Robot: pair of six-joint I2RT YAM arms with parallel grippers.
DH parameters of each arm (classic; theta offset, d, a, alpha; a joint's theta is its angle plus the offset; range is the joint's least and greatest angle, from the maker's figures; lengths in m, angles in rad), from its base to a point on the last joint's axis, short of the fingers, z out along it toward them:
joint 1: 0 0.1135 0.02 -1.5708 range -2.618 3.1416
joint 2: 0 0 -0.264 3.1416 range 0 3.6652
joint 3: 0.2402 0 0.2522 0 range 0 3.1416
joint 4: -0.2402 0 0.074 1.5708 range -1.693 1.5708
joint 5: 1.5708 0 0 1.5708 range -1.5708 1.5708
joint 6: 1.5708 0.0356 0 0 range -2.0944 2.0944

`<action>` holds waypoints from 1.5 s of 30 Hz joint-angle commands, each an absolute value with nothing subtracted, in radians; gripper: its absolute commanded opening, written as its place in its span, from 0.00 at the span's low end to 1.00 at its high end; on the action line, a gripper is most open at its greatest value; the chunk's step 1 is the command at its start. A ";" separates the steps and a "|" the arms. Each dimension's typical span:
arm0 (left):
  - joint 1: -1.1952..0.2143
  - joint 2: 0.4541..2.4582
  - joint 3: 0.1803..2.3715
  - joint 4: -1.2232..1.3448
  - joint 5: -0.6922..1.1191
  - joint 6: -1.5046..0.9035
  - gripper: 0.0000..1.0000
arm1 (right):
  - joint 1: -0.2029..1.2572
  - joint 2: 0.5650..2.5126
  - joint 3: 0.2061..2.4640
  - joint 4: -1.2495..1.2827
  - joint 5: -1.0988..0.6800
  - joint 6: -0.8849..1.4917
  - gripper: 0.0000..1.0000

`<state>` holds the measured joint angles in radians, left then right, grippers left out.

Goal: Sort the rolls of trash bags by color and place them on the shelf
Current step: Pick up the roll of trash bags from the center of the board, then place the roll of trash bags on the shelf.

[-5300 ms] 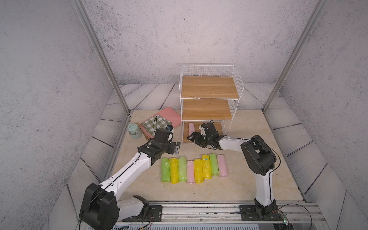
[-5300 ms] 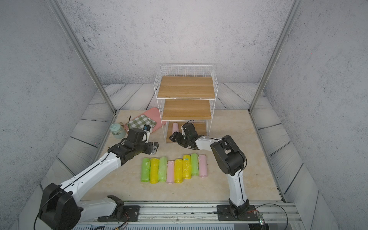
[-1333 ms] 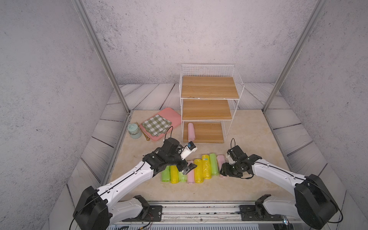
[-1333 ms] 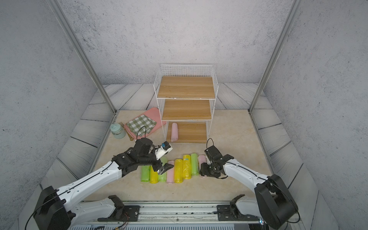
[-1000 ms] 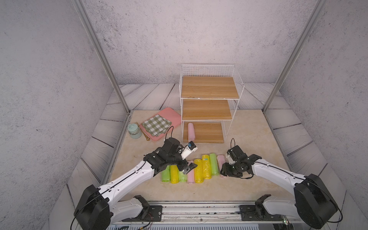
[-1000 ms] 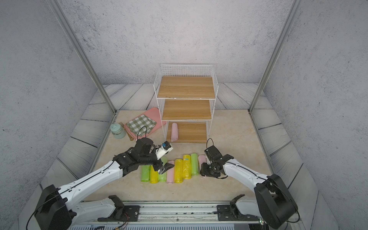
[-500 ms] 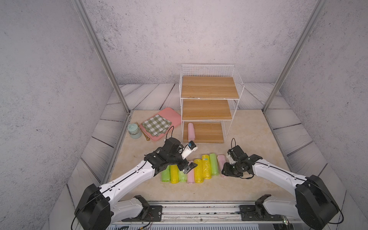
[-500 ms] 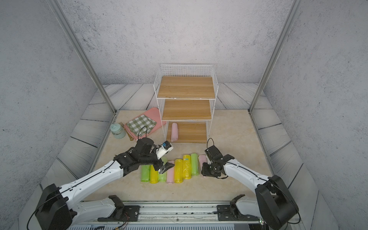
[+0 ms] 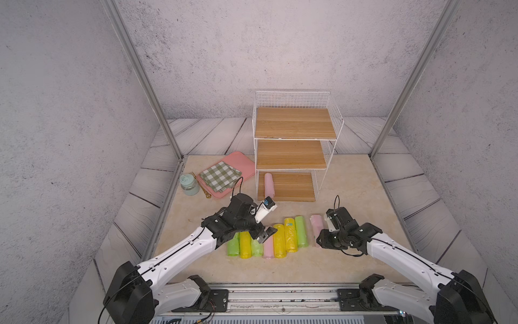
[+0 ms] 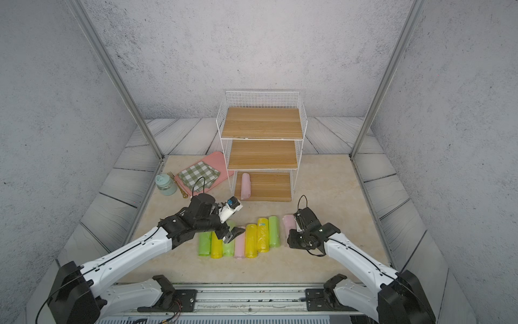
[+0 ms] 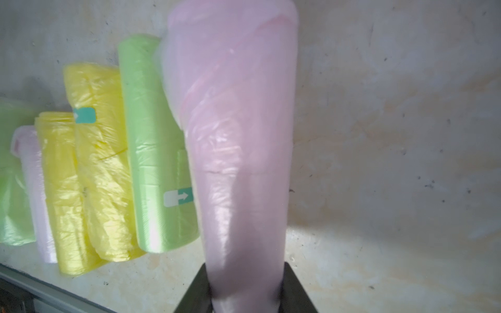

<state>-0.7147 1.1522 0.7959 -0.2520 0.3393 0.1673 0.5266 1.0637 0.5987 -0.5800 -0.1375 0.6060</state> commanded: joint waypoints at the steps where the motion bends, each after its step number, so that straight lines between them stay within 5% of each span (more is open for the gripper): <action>1: -0.718 1.138 0.839 -0.260 0.314 0.155 0.97 | 0.524 1.023 0.634 -0.582 -0.106 0.579 0.00; 13: -0.717 1.117 0.897 -0.285 0.219 0.133 0.97 | 0.525 1.032 0.749 -0.518 -0.162 0.522 0.00; 45: -0.555 1.162 0.899 -0.220 0.164 0.025 0.97 | 0.524 1.626 1.087 -0.103 -0.340 0.688 0.00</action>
<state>-0.5686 1.1465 0.9108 -0.2459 0.1761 0.0452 0.5262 1.5814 1.0283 -0.1833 -0.3187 0.6559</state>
